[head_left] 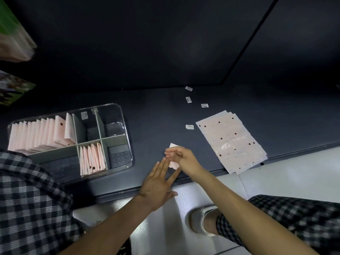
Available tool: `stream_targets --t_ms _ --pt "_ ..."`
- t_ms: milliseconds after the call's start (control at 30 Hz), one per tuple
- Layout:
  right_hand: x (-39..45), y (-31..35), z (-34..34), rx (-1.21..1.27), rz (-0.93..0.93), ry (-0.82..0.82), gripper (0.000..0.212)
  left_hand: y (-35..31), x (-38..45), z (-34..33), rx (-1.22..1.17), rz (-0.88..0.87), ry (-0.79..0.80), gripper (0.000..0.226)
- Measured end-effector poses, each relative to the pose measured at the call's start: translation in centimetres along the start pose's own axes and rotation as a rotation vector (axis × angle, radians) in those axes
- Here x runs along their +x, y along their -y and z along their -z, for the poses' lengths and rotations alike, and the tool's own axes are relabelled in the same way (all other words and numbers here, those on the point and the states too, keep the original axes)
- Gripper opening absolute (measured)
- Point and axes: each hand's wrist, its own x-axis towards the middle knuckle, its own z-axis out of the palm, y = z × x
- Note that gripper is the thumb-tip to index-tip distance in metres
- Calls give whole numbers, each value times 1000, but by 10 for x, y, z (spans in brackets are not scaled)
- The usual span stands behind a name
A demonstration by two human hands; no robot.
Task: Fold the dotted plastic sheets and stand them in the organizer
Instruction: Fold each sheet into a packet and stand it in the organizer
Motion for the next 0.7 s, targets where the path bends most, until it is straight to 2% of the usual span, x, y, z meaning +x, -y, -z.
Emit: stream_targets --t_ms 133,200,367,433,533,600,700 --pt "19 6 -4 -11 -33 -16 32 0 1 0 7 2 13 79" --pt "27 9 0 -124 5 -17 35 1 0 1 24 -1 24 79" --pt "40 11 18 -793 201 115 36 12 -6 3 67 -14 63 75" --pt "40 11 27 -1030 212 159 28 20 -11 5 83 -27 75 72" --pt "34 13 32 -1248 153 219 17 28 -18 9 81 -37 64 67" --pt "26 11 34 -1281 95 237 16 32 -23 11 36 -15 59 64" --pt "10 7 34 -1111 15 199 4 34 -34 16 -90 70 82 59"
